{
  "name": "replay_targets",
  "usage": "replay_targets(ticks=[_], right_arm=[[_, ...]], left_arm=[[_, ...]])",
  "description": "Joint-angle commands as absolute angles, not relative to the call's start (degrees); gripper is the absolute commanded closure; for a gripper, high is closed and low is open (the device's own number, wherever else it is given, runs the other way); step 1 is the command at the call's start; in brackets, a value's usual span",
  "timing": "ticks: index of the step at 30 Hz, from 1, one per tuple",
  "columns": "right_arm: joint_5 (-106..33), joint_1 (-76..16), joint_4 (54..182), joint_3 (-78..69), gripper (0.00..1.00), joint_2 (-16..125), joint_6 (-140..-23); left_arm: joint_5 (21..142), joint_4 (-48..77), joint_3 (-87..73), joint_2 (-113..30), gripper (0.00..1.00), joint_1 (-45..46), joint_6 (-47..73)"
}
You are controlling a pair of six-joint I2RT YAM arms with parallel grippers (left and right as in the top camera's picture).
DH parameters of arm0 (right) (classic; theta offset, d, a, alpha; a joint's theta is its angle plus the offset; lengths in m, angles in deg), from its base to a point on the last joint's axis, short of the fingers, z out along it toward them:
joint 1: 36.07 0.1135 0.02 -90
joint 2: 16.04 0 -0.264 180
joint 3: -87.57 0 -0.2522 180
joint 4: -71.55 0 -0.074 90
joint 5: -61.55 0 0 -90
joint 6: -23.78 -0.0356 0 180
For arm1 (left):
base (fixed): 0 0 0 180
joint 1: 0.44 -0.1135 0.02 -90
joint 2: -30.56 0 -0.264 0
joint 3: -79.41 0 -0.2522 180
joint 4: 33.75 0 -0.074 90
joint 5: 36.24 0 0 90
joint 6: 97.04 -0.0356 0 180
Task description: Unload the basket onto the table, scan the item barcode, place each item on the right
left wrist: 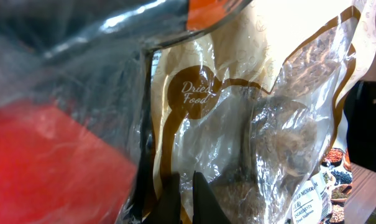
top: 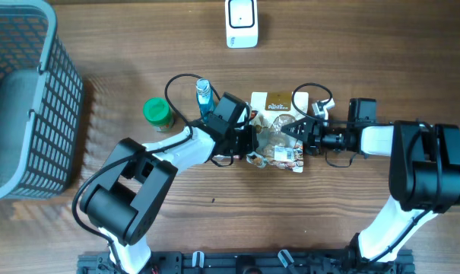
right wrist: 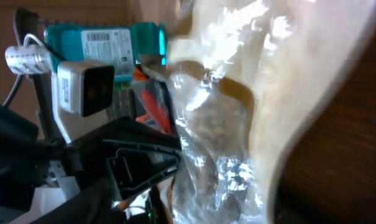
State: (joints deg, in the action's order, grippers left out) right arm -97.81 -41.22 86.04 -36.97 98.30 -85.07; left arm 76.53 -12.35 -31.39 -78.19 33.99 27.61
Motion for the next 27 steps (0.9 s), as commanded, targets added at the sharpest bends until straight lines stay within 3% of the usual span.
replay_targets(ticks=[1,11,27], right_arm=[[-76.53,-39.78,89.01,-42.81,0.37,106.39,-85.64],[-77.25,-38.55,87.00,-42.79,0.41,106.39,-85.94],[-77.38,-37.46,84.95,-42.72,0.75,106.37,-85.70]], left_arm=[[74.03,-11.61,-32.84,-79.07,0.96,33.40,28.13],[74.03,-11.61,-32.84,-79.07,0.96,33.40,28.16],[74.03,-11.37,-32.84,-79.07,0.96,33.40,28.16]])
